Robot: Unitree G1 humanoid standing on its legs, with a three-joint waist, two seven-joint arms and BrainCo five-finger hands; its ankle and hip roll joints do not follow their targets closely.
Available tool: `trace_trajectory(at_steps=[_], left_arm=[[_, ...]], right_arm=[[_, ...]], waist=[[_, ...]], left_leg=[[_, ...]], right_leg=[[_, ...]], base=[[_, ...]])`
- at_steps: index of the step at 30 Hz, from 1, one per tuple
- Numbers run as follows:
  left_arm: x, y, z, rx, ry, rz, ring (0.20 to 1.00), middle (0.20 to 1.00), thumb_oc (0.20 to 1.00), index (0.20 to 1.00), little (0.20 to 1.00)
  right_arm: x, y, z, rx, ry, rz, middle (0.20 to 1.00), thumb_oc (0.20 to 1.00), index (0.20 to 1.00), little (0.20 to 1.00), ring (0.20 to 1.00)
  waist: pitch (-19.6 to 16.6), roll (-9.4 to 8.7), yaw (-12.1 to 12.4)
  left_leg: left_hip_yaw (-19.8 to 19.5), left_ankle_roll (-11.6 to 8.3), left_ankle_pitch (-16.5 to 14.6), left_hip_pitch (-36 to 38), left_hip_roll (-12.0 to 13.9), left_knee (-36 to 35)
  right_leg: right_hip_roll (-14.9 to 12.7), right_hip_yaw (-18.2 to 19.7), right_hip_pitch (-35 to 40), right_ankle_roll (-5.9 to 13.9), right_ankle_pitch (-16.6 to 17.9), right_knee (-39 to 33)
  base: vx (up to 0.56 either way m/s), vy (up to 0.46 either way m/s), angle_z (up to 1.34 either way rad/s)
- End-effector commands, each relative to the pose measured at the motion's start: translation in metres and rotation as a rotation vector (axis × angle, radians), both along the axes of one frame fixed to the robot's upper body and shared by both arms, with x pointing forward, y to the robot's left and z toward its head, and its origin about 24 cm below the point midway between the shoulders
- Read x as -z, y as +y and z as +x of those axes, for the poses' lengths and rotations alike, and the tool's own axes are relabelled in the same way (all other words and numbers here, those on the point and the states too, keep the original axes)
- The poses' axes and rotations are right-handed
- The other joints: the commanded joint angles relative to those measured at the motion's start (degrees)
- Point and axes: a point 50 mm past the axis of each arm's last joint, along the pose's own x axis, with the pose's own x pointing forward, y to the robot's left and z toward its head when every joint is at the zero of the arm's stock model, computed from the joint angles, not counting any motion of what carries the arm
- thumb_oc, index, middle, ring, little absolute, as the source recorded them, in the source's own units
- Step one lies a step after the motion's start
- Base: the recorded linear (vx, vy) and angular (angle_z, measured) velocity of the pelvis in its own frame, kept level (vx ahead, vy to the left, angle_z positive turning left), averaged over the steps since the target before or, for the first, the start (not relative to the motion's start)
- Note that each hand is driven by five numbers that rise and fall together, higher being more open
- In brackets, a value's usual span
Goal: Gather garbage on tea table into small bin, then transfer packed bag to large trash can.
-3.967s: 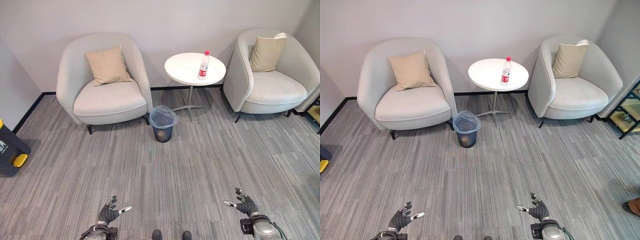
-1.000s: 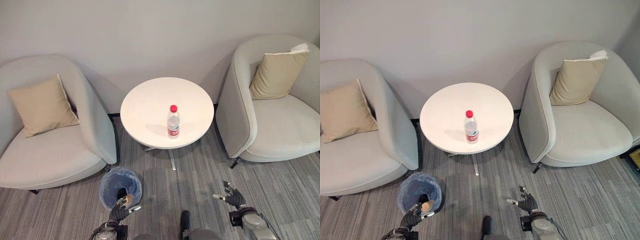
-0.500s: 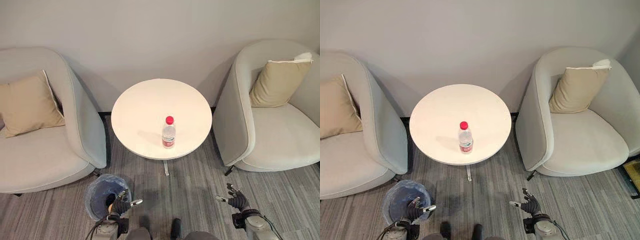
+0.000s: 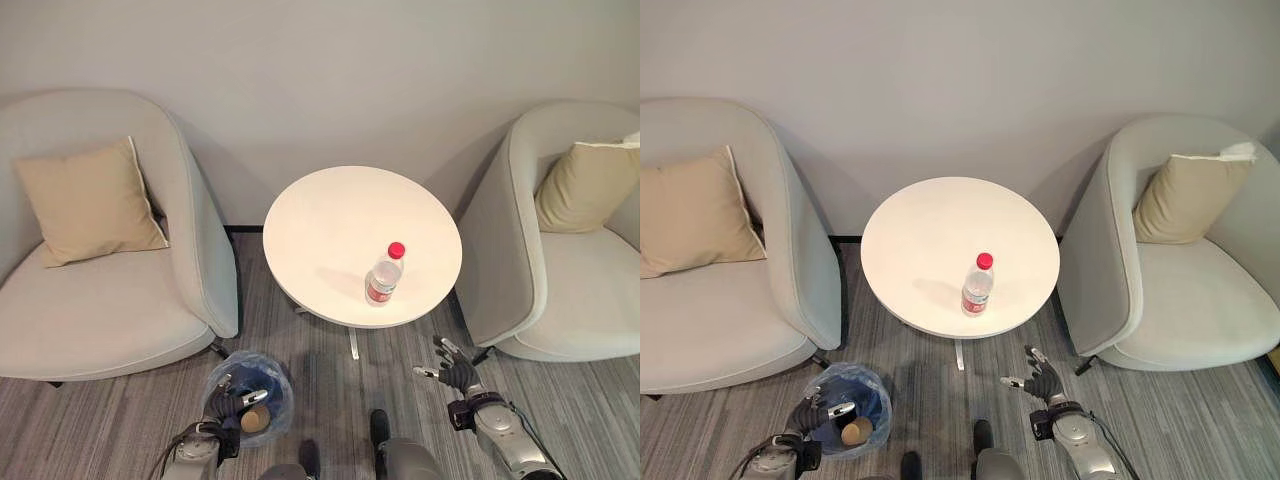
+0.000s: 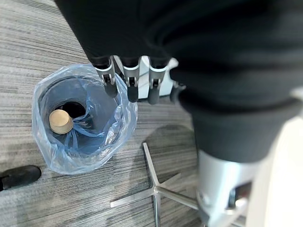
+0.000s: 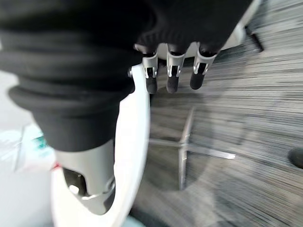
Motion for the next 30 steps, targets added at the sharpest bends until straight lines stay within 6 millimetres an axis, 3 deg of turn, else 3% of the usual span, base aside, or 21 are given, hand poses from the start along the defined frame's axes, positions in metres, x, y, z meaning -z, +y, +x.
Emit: trace_trajectory(at_steps=[1, 8, 14, 23, 30], left_arm=[[-0.003, -0.002, 0.0, 0.016, -0.039, -0.005, 1.0, 1.0, 1.0, 1.0, 1.0], [0.004, -0.012, -0.007, 0.061, 0.001, -0.022, 1.0, 1.0, 1.0, 1.0, 1.0], [0.008, -0.015, -0.015, 0.073, 0.03, -0.025, 1.0, 1.0, 1.0, 1.0, 1.0], [0.01, -0.016, -0.023, 0.075, 0.042, -0.033, 1.0, 1.0, 1.0, 1.0, 1.0], [0.007, -0.015, -0.02, 0.084, 0.028, -0.04, 1.0, 1.0, 1.0, 1.0, 1.0]], right_arm=[[-0.033, -0.011, 0.021, -0.096, -0.165, -0.162, 1.0, 1.0, 1.0, 1.0, 1.0], [-0.057, 0.005, 0.04, -0.245, -0.278, -0.289, 1.0, 1.0, 1.0, 1.0, 1.0], [-0.062, 0.02, 0.055, -0.289, -0.315, -0.332, 1.0, 1.0, 1.0, 1.0, 1.0], [-0.066, 0.026, 0.077, -0.172, -0.327, -0.291, 1.0, 1.0, 1.0, 1.0, 1.0], [-0.082, 0.036, 0.1, -0.155, -0.361, -0.265, 1.0, 1.0, 1.0, 1.0, 1.0]], waist=[[-1.0, 0.11, 0.2], [-1.5, 1.3, 1.3], [-1.7, 2.18, 2.6], [-1.3, 3.22, 5.3], [-0.1, 3.86, 7.6]], left_leg=[[-2.2, -3.66, -6.5, 0.0, 3.6, 5.7], [-3.7, -4.79, -4.2, 0.9, 4.5, 2.3], [-5.2, -5.07, -2.9, 1.7, 4.3, -0.3], [-7.6, -5.14, -1.8, 1.2, 3.8, -1.9], [-9.7, -5.13, -0.9, -0.8, 3.2, -2.1]], right_leg=[[1.2, -3.5, 8.5, 0.34, -5.7, -4.7], [1.6, -6.4, 11.6, -0.37, -6.2, -8.2], [1.7, -8.4, 13.4, -0.53, -6.6, -9.5], [1.4, -11.0, 13.8, -0.38, -6.6, -10.6], [1.3, -12.5, 12.8, -0.42, -6.5, -11.0]], base=[[0.08, -0.161, 0.25], [0.05, -0.069, 0.18], [0.05, -0.01, 0.15], [0.03, 0.009, 0.21], [-0.01, 0.012, 0.23]])
